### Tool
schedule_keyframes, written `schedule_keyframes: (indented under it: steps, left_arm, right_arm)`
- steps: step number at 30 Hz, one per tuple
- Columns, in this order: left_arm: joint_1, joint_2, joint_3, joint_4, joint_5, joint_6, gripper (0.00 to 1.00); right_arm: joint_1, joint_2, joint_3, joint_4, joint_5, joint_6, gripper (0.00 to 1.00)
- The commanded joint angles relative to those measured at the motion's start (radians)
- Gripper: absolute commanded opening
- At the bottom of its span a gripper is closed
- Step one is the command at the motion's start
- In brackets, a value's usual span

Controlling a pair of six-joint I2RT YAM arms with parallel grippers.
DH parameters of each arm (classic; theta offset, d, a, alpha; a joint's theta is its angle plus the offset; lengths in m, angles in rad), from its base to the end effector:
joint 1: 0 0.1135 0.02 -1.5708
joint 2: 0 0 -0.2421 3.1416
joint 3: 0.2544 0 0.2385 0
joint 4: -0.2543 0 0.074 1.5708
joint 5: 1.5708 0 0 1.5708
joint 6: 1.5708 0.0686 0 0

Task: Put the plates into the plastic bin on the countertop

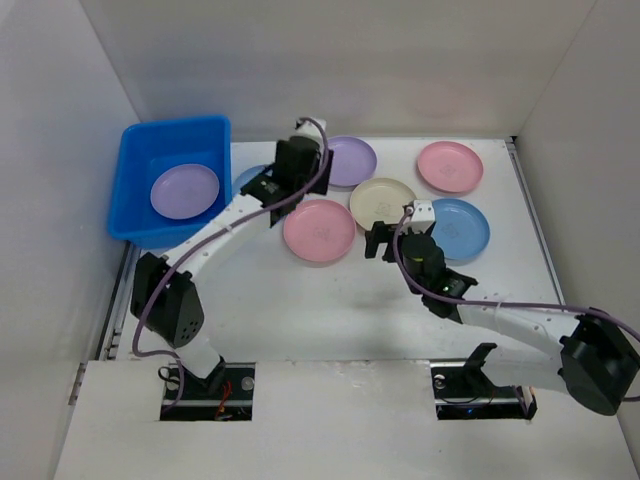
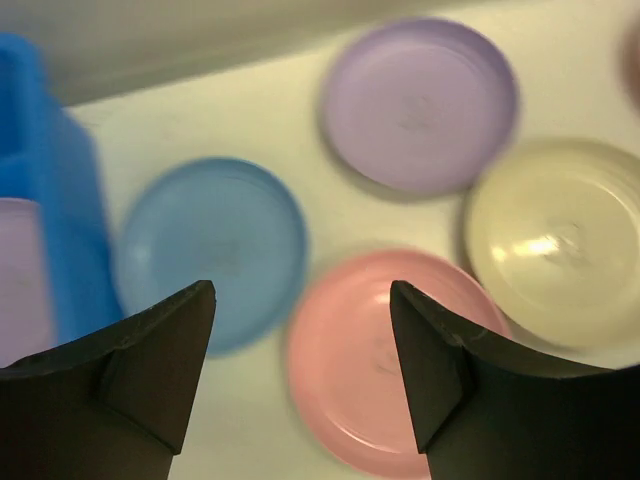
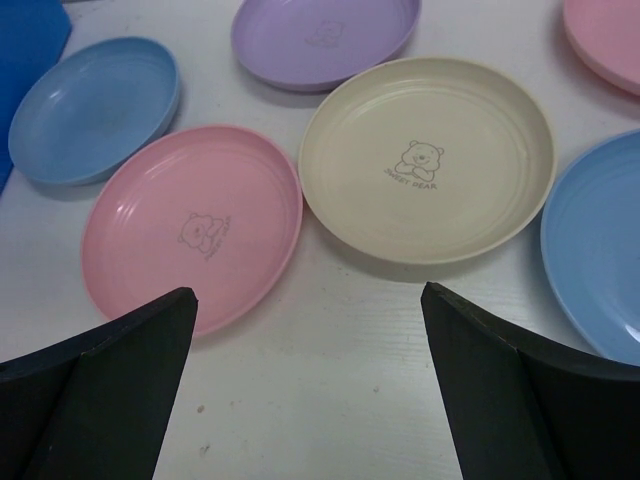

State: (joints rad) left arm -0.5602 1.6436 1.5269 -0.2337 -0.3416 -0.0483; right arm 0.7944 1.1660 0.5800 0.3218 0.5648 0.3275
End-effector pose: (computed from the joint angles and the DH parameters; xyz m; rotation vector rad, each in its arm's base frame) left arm 0.3545 -0.1952 0.3401 0.2576 1.8834 -0.0848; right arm 0.2207 0.1723 0.2239 -0.0268 1.8019 0.2842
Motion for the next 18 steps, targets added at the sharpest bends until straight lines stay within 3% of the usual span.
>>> schedule_keyframes:
  steps: [1, 6, 10, 18]
  left_arm:
    - [-0.043, 0.021, -0.172, -0.041, -0.017, -0.138, 0.65]
    - [-0.083, 0.005, -0.388, 0.128, -0.036, -0.344, 0.64]
    - [-0.097, -0.019, -0.51, 0.233, -0.137, -0.468, 0.66]
    - [-0.066, 0.068, -0.551, 0.281, -0.129, -0.532, 0.64]
  right_arm:
    - [0.01, -0.038, -0.012, 0.028, 0.03, -0.01, 1.0]
    - [0.01, -0.035, -0.014, 0.028, 0.03, -0.008, 1.0]
    - [0.01, -0.031, -0.011, 0.028, 0.033, -0.011, 1.0]
    - [0.01, -0.06, -0.023, 0.028, 0.037, -0.011, 1.0]
